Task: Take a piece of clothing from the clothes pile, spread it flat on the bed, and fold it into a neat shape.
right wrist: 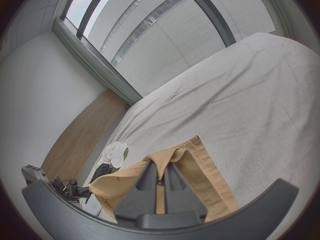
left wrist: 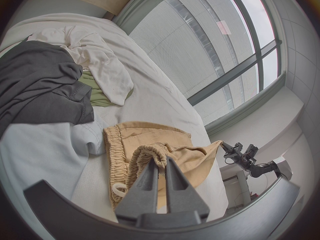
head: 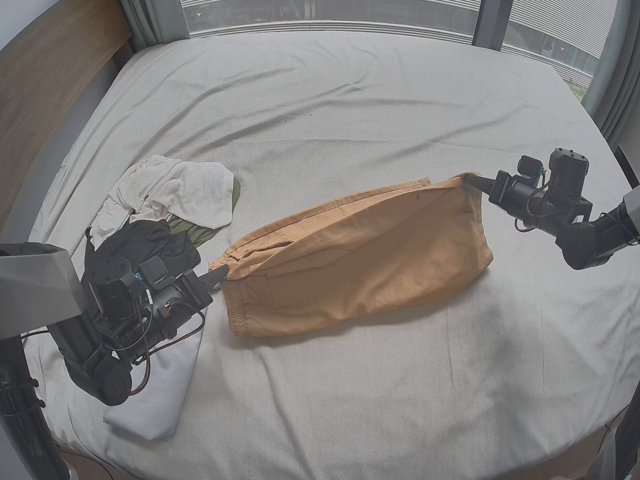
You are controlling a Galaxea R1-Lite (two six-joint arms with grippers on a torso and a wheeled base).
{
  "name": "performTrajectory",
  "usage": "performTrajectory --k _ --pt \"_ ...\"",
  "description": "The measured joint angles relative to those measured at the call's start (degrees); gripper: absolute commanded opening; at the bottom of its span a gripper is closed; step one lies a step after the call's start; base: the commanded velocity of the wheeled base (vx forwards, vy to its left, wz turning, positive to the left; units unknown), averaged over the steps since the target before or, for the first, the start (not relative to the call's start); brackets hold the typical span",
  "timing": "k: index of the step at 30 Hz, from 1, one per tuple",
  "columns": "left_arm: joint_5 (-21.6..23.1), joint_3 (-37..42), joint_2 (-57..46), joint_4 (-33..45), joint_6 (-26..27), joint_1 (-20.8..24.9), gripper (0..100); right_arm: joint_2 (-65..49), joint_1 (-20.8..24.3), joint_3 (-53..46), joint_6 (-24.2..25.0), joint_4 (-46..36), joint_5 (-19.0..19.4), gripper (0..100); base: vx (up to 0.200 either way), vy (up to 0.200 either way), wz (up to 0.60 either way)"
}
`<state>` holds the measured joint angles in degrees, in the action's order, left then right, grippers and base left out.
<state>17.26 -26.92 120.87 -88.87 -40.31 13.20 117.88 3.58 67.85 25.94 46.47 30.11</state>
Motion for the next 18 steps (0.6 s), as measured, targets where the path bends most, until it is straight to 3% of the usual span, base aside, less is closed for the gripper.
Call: performTrajectory --k 14,15,18 --pt "-0.44 -1.13 1.21 0.02 -0.85 -0.74 0 3.45 1.15 4.25 -0.24 0.04 -0.01 0 0.000 0.000 0.00" --pt "-0.46 -1.19 1.34 0.02 -0.85 -0.74 100 3.64 1.26 4.47 -0.29 0.04 -0.01 100 0.000 0.000 0.00" --pt "-0.46 -1.35 1.78 0.02 -0.85 -0.80 100 4.22 1.32 5.11 -0.41 0.13 -0.04 100 0.000 0.000 0.00"
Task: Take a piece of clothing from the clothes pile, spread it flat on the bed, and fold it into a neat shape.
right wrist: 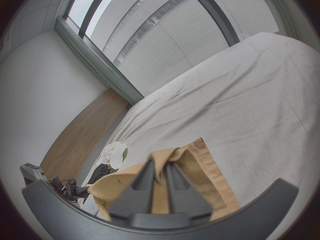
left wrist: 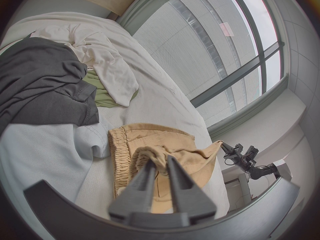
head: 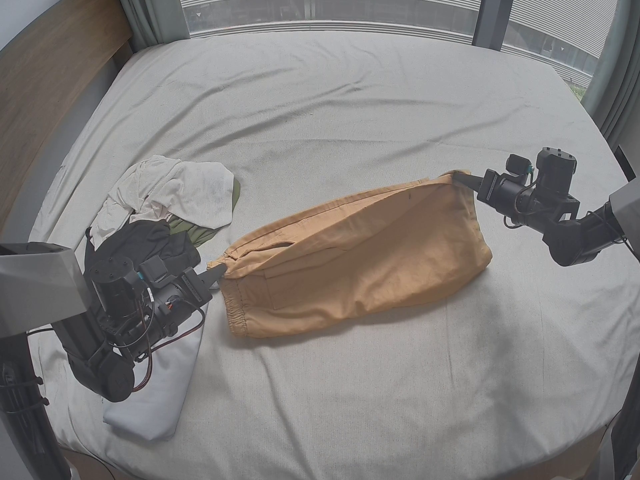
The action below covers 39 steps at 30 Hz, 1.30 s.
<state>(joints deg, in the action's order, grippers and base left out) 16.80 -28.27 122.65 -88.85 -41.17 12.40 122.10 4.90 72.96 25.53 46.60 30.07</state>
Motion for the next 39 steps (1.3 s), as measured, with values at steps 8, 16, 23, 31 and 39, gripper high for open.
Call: performTrajectory --k 8,16,23,31,39 --pt "-4.24 -3.67 1.48 0.00 -0.29 -2.01 100 1.82 0.06 2.04 0.11 1.34 -0.33 100 0.000 0.000 0.00" --pt "-5.53 -5.57 1.94 0.02 -1.11 -3.01 100 0.80 0.06 0.20 0.15 1.80 -0.40 100 0.000 0.000 0.00" --pt "-4.90 -4.33 0.87 -0.05 -1.08 -2.23 100 -3.22 0.05 -6.56 0.20 0.83 -0.49 100 0.000 0.000 0.00" --pt "1.16 1.23 -2.89 -0.06 -1.06 0.33 100 -9.80 -0.28 -19.36 0.23 -0.84 -1.74 100 0.000 0.000 0.00" --pt "4.11 6.17 -5.92 -0.09 -0.40 4.16 100 -14.71 -0.37 -31.27 0.23 -1.04 -3.23 100 0.000 0.000 0.00"
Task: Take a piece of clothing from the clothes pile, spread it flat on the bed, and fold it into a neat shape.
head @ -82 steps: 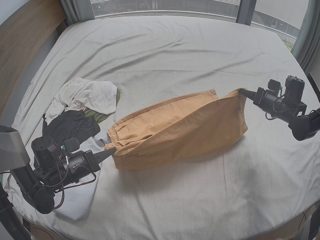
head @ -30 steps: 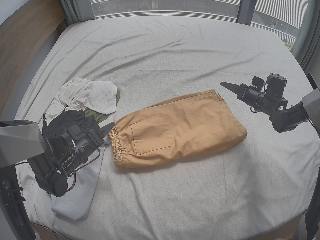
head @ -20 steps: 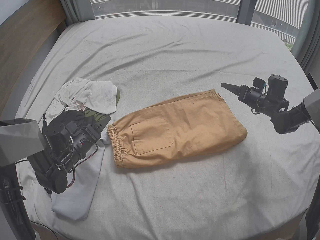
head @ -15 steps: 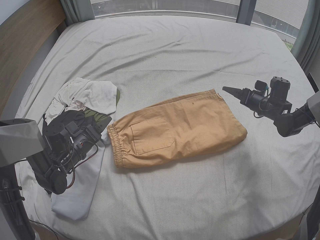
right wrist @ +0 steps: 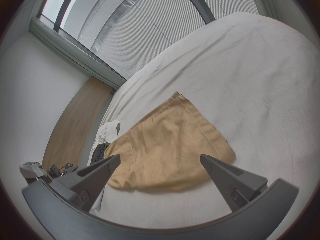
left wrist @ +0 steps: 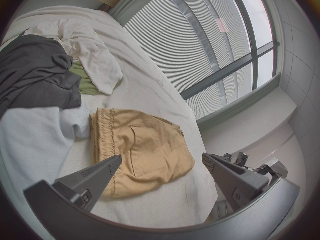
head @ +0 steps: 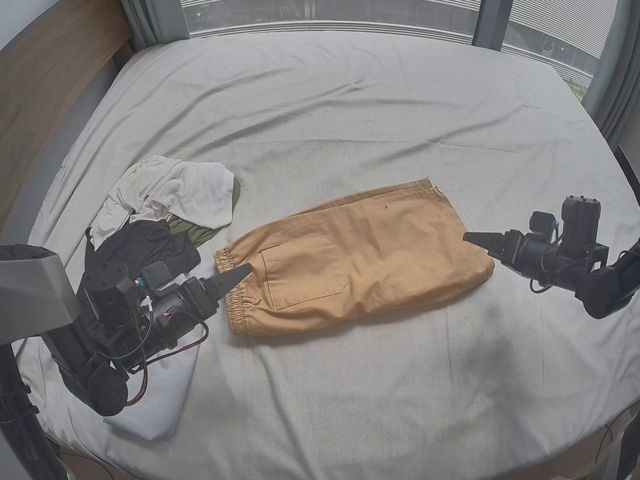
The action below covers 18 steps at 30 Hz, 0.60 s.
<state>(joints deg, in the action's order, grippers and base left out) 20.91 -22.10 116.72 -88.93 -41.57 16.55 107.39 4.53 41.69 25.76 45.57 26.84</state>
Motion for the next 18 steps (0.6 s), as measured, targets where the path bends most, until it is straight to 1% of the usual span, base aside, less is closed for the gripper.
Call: performTrajectory --k 6,8,10,18 --pt "0.35 2.36 -1.95 0.00 0.95 2.18 100 -1.74 -0.11 -4.71 0.05 0.17 -0.27 100 0.000 0.000 0.00" --pt "0.39 2.82 -2.30 -0.02 1.58 2.73 100 -1.93 -0.07 -5.51 0.10 0.27 -0.93 100 0.000 0.000 0.00" --pt "0.38 3.15 -2.50 0.00 2.07 3.10 100 -1.93 0.12 -5.92 0.10 0.30 -2.07 100 0.000 0.000 0.00" --pt "0.30 3.67 -2.76 0.00 2.38 3.91 100 0.24 0.61 -6.06 0.10 0.41 -2.66 100 0.000 0.000 0.00"
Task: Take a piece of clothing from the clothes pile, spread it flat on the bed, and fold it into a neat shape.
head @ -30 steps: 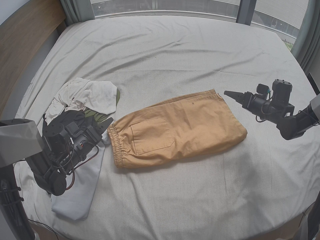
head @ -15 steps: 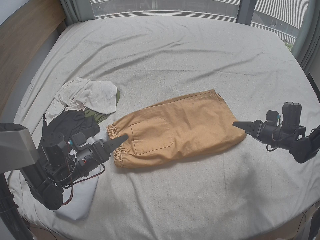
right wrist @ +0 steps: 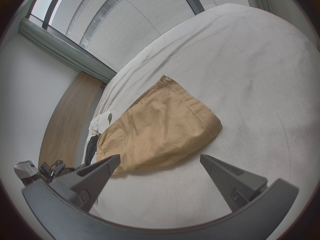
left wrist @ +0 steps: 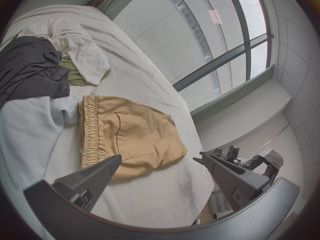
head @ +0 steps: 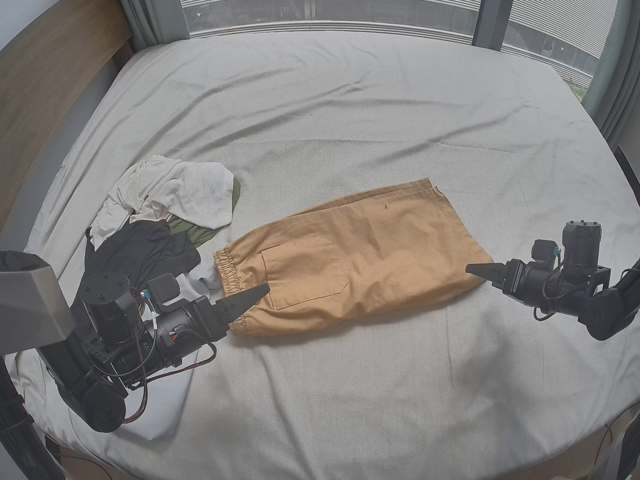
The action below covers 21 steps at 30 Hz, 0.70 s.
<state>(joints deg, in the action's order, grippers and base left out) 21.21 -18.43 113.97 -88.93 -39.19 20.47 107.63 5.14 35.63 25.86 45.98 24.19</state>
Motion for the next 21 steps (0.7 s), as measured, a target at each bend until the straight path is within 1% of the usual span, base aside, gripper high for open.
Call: performTrajectory --k 10,14,21 --pt "-0.11 0.07 0.06 0.00 0.20 0.04 100 6.62 0.12 1.10 -0.07 4.62 -2.10 100 0.000 0.000 0.00" --pt "-0.13 0.07 0.13 0.02 0.20 -0.02 100 8.80 0.17 2.07 0.04 5.03 -2.44 100 0.000 0.000 0.00" --pt "-0.13 0.00 0.11 0.00 0.20 -0.22 100 12.61 0.28 5.63 0.50 5.11 -4.29 100 0.000 0.000 0.00"
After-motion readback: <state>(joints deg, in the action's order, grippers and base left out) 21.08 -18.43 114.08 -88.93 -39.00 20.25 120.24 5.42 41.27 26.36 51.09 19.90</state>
